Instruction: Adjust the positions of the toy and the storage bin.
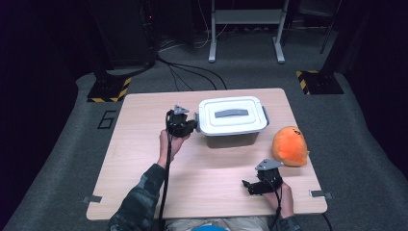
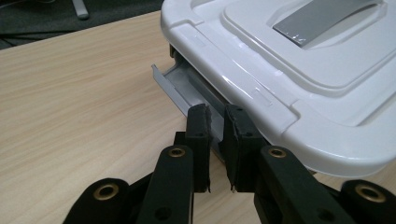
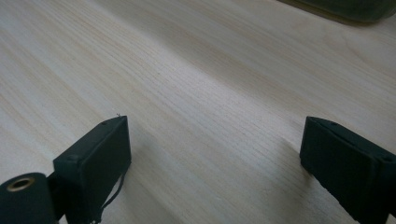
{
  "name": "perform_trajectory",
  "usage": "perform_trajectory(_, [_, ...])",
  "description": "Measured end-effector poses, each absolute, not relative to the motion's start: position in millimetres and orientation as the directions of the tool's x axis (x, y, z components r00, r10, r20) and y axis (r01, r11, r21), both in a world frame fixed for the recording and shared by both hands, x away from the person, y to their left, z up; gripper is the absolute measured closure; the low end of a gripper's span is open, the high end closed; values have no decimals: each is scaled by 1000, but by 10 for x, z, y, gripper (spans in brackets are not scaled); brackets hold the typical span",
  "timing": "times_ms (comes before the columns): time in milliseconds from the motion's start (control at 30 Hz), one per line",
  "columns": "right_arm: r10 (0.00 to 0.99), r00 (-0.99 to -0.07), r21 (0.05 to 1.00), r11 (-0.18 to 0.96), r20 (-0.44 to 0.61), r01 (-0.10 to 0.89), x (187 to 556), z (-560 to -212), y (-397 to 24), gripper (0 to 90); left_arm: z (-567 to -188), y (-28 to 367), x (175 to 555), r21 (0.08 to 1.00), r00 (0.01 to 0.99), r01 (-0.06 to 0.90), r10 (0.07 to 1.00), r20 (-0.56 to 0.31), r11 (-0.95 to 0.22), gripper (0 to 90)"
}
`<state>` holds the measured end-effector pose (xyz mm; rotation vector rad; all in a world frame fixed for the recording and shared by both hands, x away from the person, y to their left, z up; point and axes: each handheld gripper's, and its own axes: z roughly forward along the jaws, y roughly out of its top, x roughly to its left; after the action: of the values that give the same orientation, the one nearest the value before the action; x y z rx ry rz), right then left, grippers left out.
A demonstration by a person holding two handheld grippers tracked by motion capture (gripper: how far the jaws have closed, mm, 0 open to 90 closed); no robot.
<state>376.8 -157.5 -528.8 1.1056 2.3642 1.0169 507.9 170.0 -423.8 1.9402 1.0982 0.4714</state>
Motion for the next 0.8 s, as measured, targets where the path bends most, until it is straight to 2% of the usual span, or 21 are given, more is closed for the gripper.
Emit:
perform_trajectory(67, [769,-640,727,441,-3,526,3768,-5288,-1575,80,-4238,1698,5099,804,545,527,835,-73,-274,780])
perform_trajectory(133, [769,-640,727,441,-3,527,3768,-5287,-1575,80,-4234,1703,5123,796,535,537,842,-65,-280,657])
perform_trajectory(167, [768,-640,727,441,-3,526,3768,-5288,-1575,80,-4226,1716,5137,797,524,537,849,-60,-276,584])
perform_trajectory(200, [768,-640,727,441,-3,527,3768,-5287,-1575,80,-4187,1753,5152,808,518,532,852,-72,-255,412])
perform_trajectory(300, [766,-642,727,444,-5,524,3772,-5288,-1577,81,-4076,1774,5176,827,520,505,852,-64,-247,309])
perform_trajectory(433, [765,-644,727,444,-5,523,3773,-5288,-1577,82,-3924,1703,5247,842,601,460,797,-63,-280,167])
perform_trajectory(533, [770,-638,729,438,-1,527,3773,-5288,-1573,83,-3871,1608,5307,842,638,444,768,-57,-306,128])
perform_trajectory(567, [770,-638,729,438,-1,527,3773,-5288,-1574,83,-3845,1516,5358,839,659,437,750,-53,-324,90])
perform_trajectory(800, [769,-639,729,439,-2,525,3774,-5288,-1575,84,-3807,1104,5545,812,743,401,669,-17,-425,13])
